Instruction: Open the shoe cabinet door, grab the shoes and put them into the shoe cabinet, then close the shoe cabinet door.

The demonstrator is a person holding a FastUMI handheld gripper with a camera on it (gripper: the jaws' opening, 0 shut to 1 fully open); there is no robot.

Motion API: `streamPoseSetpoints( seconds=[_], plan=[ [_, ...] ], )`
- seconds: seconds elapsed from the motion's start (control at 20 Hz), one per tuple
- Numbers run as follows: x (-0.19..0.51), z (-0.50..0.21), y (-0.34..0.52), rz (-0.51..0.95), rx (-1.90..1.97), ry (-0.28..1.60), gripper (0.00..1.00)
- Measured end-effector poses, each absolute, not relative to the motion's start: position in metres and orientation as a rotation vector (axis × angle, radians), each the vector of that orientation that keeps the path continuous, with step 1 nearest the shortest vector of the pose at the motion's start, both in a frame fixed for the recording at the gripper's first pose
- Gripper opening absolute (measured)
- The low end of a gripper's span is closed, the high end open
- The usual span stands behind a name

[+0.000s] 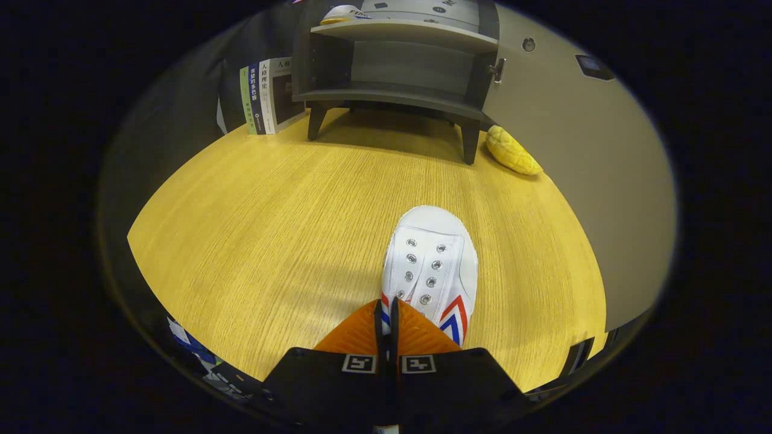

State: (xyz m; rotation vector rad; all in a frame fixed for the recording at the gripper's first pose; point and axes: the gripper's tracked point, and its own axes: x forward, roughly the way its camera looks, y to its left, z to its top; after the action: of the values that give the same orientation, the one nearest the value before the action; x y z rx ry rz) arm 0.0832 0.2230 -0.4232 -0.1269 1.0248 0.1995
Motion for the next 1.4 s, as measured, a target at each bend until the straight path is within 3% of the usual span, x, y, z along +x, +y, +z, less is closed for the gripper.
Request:
streamPoseSetpoints(
  seconds=[1.4],
  plan=[
    [0.28,-0.168,0.26,0.244,0.108,0.551,0.01]
  ],
)
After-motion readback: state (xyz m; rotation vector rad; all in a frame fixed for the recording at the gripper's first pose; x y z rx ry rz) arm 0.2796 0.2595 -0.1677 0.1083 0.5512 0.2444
